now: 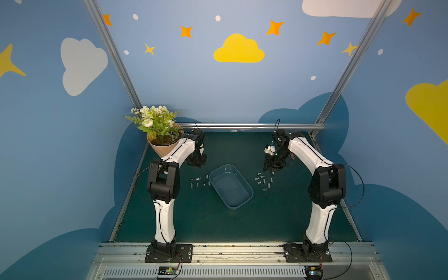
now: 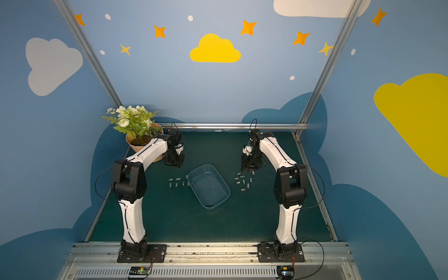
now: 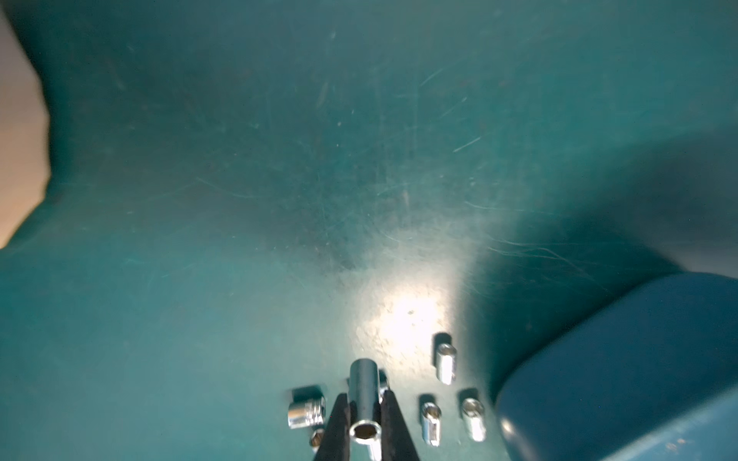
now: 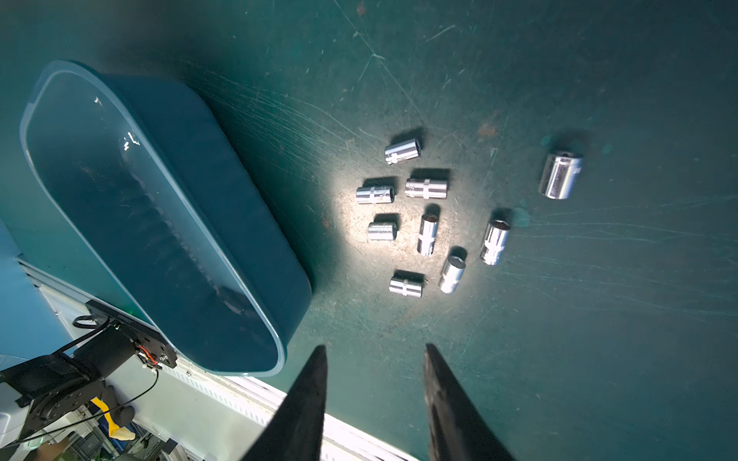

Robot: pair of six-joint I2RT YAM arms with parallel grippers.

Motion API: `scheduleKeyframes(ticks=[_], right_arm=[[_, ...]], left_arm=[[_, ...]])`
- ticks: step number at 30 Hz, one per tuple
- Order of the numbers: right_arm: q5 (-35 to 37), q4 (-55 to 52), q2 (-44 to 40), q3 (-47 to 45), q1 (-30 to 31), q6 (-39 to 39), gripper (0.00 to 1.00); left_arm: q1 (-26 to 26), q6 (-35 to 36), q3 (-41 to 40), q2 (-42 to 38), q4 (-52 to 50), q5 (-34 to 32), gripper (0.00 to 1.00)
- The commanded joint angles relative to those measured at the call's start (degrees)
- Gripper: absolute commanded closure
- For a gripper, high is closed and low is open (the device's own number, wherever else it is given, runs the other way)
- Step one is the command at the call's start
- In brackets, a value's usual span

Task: Take out the socket from the storage box
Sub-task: Place the socket head at the center of the board.

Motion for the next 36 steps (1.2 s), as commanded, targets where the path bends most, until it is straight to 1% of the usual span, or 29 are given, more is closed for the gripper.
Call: scheduleKeyframes(ticks=[1,6,9,13,15,20,23,28,31,34,36], right_arm=[[0.38,-0.83,-1.86,-0.85,-0.07,0.16,0.6],[0.33,-0.41,-1.98,-1.72,-0.1,0.31,0.6],[0.64,-0.32,-2.06,-2.05,-0.12,0.21,0.6],[0.65,0.05,-2.38,-3.08,-0.12,0.22,0.6],[0.65,0.3,-2.72,-3.71,-0.12,0.24,0.6],[0.78,0.45,-3.08,-4.2,-0.16,0.31,0.6],[1.22,0.48,-3.37,-4.05,-0.15,0.3,0.6],[2.56,0.73,-3.93,-3.42,-0.44,0.19,0.6],[3.32,1.81,-4.41,-2.78,-0.98,0.15,0.6],[4.25,3.52,-4.81,-2.05,-1.57,-0.53,0.6],[5.6,6.47,-5.74,-3.43,-2.01,-1.08,0.6]], left_arm=[[-0.14,1.0,1.02,2.15,0.23,2.68,0.87],[-0.01,2.14,3.01,5.33,-1.21,3.31,0.86],[0.17,2.1,2.25,5.29,-0.37,2.92,0.87],[0.63,1.72,1.57,5.2,0.64,3.91,0.84],[0.65,1.89,1.58,5.25,0.67,4.27,0.8],[0.74,1.99,1.82,4.96,1.04,4.42,0.66],[0.82,1.73,2.03,4.29,1.19,4.41,0.6],[1.04,-0.04,1.5,-0.09,3.58,4.94,0.58],[1.13,-1.35,-1.24,-3.76,7.4,4.26,0.58],[1.19,-1.56,-6.05,-8.47,13.21,2.75,0.58],[1.18,-1.89,-10.9,-13.16,18.32,1.17,0.57]])
